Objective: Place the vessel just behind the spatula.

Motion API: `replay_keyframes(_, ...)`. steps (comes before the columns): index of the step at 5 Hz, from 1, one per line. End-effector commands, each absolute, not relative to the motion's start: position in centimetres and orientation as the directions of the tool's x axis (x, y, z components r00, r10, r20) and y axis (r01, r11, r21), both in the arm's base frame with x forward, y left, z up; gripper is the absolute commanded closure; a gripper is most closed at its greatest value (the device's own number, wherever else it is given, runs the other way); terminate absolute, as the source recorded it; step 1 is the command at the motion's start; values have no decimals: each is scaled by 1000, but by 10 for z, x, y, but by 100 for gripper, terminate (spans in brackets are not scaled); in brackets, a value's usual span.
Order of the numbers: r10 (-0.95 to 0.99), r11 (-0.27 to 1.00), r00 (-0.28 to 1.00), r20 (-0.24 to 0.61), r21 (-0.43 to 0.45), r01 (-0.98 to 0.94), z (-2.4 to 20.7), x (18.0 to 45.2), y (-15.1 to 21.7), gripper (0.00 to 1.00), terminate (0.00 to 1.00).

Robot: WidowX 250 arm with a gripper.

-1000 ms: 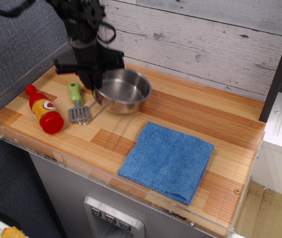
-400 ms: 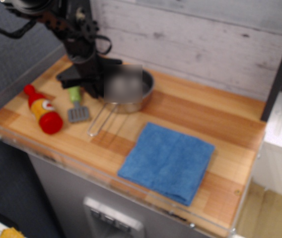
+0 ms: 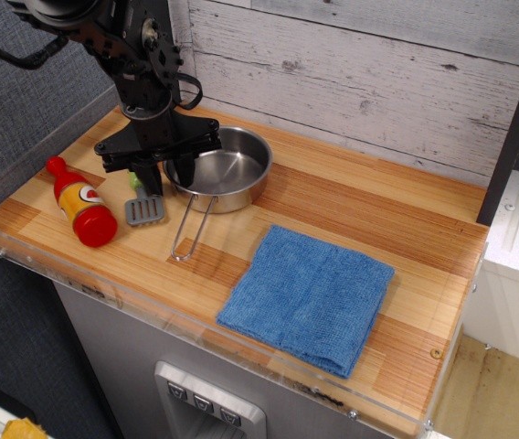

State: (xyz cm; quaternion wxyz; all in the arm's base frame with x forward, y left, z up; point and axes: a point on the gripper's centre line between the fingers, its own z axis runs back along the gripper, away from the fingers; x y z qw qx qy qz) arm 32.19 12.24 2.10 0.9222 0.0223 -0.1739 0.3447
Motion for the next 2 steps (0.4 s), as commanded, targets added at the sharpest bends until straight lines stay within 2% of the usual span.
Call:
replay_keyframes(1, 618, 764, 687, 382, -84, -640, 38, 322, 125, 0, 0)
replay_keyframes(2, 611, 770, 680, 406, -103, -630, 46, 320, 126, 0, 0)
